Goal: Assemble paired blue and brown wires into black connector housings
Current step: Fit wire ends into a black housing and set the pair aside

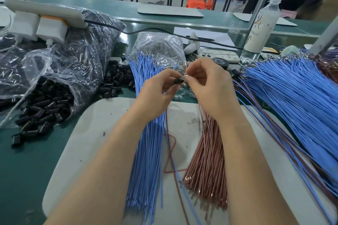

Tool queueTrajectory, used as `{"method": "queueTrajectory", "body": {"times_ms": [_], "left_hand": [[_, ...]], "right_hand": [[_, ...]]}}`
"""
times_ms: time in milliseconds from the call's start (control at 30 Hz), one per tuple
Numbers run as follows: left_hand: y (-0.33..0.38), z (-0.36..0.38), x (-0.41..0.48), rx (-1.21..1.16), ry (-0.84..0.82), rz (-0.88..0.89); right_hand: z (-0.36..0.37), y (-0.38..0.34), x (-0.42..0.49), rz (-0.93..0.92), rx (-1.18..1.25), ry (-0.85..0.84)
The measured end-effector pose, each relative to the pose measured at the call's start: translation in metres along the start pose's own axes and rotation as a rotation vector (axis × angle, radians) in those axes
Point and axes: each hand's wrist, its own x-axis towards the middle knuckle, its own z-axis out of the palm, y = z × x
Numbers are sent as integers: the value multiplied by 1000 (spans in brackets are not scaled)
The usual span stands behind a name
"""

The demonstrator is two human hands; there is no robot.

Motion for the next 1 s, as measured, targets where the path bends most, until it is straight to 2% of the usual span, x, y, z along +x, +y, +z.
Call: {"method": "queueTrajectory", "body": {"times_ms": [400, 767, 833, 933, 1000], "left_hand": [[1, 2, 0, 323, 33, 189], [2, 2, -1, 355, -21, 211], [1, 2, 0, 317, -23, 189], [2, 1, 1, 133, 36, 134], [2, 1, 2, 39, 30, 112]], "right_hand": [[-2, -2, 0, 89, -190, -43], [-9, 3, 2, 137, -153, -133], [-9, 5, 3, 169, -66, -118], [-6, 8, 4, 302, 410, -17], [-1, 10, 4, 385, 613, 41]]}}
